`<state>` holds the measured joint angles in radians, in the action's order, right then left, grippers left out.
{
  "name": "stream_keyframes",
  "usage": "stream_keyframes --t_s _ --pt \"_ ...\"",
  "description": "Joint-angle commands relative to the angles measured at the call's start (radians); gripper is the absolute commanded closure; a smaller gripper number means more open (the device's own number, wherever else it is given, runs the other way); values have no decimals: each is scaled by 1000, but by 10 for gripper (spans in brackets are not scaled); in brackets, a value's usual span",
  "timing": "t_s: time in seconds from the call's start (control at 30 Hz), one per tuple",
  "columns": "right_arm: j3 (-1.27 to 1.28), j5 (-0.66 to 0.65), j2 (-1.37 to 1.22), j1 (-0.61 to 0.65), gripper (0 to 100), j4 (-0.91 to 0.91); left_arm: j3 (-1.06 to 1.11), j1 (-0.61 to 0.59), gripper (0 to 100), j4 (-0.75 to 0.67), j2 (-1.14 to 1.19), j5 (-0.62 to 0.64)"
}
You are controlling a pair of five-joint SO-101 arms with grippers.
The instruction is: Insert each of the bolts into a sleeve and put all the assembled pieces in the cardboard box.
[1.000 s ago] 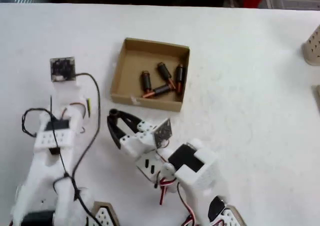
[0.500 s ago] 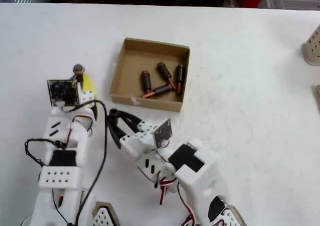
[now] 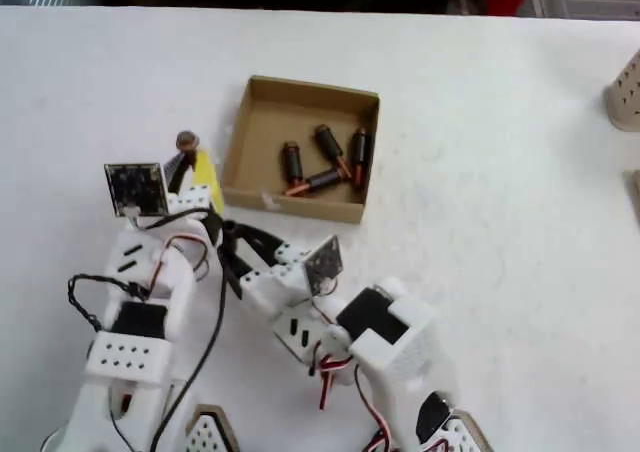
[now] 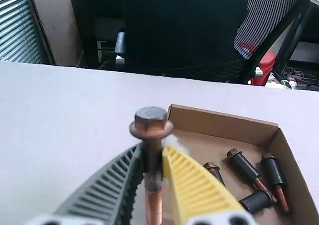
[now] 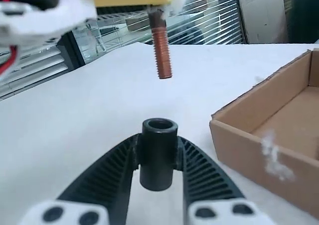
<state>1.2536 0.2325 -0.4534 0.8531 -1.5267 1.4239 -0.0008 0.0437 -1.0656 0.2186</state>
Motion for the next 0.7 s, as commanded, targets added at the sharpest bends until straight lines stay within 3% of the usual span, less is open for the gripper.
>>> stream_keyframes --t_s 0.0,0.33,0.67 --pt "-12 -12 10 4 982 1 -15 22 979 48 -33 12" --pt "-12 -12 8 4 982 1 -8 96 979 390 -398 12" --pt "-12 -12 8 5 982 1 34 143 979 436 -455 11"
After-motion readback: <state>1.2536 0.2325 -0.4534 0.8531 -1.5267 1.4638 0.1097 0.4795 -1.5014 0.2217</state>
